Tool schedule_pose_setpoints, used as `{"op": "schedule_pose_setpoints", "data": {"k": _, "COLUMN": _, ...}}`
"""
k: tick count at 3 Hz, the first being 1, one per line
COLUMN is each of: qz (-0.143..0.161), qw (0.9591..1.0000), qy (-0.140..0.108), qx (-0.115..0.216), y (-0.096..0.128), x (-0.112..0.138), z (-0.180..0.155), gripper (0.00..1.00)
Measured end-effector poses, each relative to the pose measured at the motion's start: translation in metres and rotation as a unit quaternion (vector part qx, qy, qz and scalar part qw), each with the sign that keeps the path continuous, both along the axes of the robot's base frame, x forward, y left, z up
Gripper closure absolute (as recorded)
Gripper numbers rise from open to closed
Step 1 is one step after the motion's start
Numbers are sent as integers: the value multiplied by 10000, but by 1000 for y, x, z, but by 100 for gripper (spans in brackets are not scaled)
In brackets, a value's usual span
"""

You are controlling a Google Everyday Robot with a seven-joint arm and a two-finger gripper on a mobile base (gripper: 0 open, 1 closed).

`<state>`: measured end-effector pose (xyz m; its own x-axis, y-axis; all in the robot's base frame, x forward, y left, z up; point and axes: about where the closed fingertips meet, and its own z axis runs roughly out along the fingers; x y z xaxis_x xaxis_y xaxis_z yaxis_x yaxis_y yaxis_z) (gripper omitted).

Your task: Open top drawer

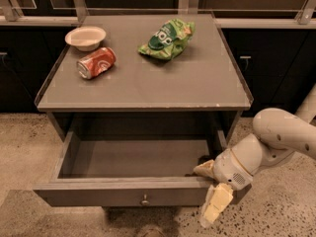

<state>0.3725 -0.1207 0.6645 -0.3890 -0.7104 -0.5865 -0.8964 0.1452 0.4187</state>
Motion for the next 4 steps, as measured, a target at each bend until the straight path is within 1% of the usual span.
{"op": "schedule_pose_setpoints", "data": {"k": 1, "qz": -107, "qw": 9996, "qy": 276, "qx": -44, "y": -5, "x": -30, "z": 8, "gripper": 0}}
{"op": "schedule_pose_setpoints", "data": {"k": 2, "qz": -110, "qw": 9996, "qy": 275, "qx": -45, "y": -5, "x": -30, "z": 9, "gripper": 0}}
{"op": "schedule_pose_setpoints", "data": {"k": 3, "qz": -625, "qw": 9978, "qy": 87, "qx": -218, "y": -25, "x": -42, "z": 21, "gripper": 0}}
{"op": "schedule_pose_setpoints", "data": {"k": 4, "qz": -1588, "qw": 9808, "qy": -949, "qx": -619, "y": -72, "x": -23, "z": 60, "gripper": 0}}
